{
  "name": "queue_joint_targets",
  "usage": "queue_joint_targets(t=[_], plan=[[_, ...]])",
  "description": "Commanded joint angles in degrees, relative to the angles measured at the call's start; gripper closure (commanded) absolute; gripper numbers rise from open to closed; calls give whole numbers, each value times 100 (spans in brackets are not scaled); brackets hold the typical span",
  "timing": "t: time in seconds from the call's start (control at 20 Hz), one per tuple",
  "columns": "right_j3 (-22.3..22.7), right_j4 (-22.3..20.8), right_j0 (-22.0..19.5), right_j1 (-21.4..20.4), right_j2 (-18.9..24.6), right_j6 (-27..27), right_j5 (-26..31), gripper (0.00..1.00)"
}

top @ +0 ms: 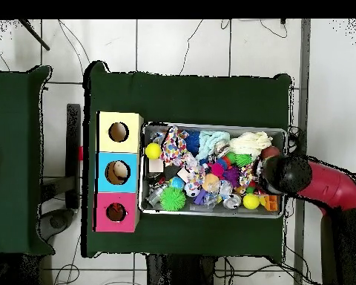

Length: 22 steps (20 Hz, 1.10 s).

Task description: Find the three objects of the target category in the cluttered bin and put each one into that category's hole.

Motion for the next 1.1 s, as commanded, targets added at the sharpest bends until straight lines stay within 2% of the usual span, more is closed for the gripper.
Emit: queue_joint_targets(t=[0.05, 0.3, 0.6, 0.85, 1.1], plan=[[-773, -538, -171, 761, 1147, -1981, 192, 0], [-1114, -643, -326, 1148, 1413, -2109, 194, 0], [-1125, -856, -502, 1284, 1588, -1989, -56, 0], [-1175, -957, -611, 1365, 1707, -1952, -1, 0], [-1334, -1085, -742, 1723, 1848, -2015, 4, 0]])
